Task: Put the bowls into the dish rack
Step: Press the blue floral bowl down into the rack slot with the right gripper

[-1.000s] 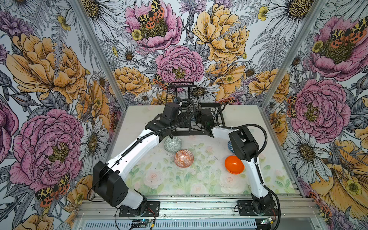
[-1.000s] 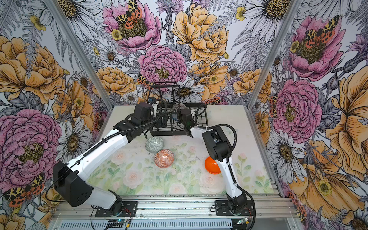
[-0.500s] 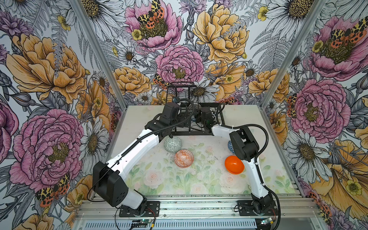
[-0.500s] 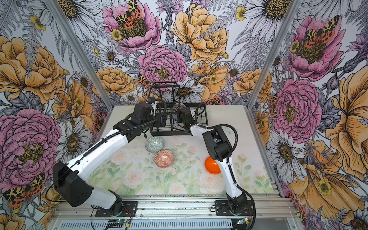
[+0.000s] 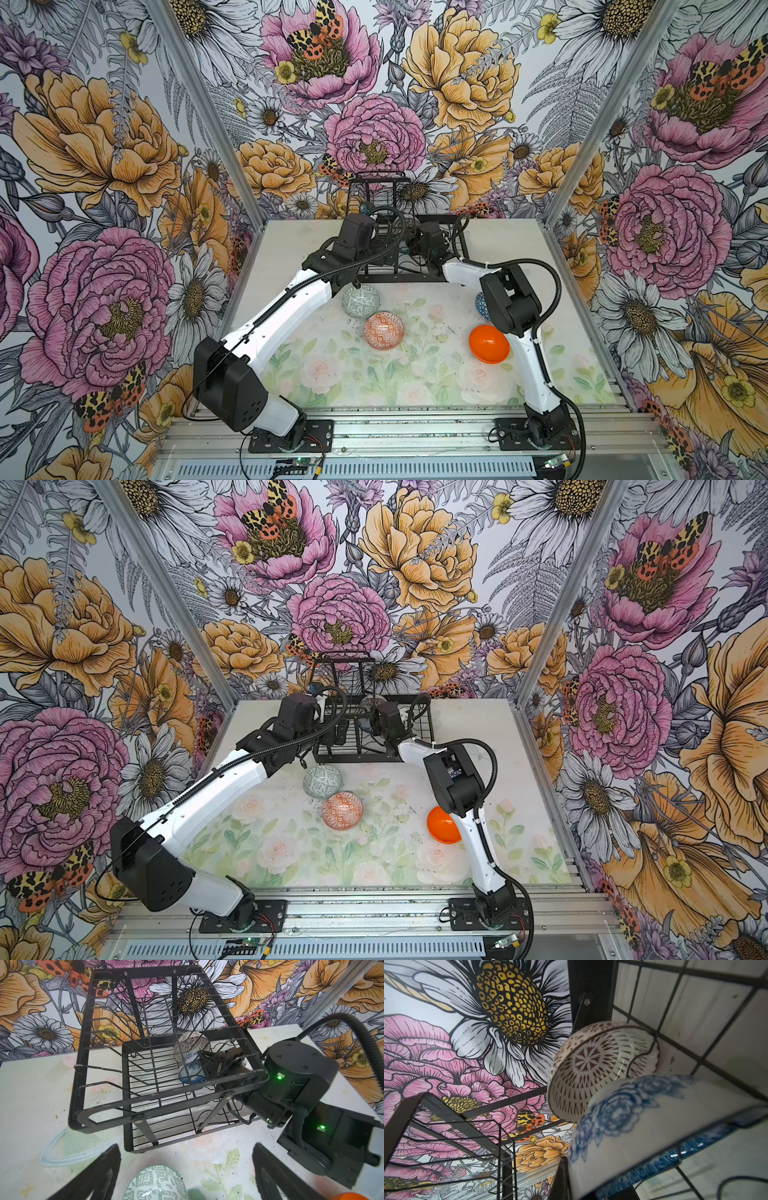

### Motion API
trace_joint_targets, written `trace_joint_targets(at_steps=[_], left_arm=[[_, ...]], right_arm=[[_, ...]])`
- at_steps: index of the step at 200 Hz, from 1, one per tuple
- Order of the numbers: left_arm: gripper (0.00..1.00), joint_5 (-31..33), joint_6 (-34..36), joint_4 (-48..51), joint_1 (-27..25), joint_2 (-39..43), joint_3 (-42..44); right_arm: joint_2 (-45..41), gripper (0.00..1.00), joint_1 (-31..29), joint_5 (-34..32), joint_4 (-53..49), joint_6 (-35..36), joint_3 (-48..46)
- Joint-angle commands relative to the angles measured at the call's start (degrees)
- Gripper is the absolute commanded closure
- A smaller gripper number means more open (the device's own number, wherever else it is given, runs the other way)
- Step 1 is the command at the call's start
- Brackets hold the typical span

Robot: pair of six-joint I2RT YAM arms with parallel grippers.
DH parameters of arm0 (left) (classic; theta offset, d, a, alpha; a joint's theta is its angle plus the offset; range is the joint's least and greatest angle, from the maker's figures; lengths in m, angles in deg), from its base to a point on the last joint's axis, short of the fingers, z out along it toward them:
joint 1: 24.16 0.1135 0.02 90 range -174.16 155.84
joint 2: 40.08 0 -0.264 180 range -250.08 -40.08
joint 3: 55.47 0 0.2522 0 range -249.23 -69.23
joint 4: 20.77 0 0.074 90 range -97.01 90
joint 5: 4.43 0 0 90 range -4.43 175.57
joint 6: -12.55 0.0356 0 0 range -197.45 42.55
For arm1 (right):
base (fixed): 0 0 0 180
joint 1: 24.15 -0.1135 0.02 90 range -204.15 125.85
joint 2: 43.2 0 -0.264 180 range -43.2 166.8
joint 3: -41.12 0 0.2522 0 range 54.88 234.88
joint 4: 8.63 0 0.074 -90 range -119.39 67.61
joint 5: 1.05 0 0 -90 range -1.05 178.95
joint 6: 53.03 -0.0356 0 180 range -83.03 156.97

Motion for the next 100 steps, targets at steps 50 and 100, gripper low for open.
trace_joint_targets(at_steps=[50,100], left_arm=[[0.01,1.25,-0.95,-0.68,0.54,-1.29,-0.72],[0.01,1.54,-0.31,-0.67,0.68,-1.54,-1.42]], right_arm=[[1.65,0.86,0.42,5.59,-8.84,0.56,0.96],[1.6,0.73,0.98,6.27,-8.67,0.61,1.14]])
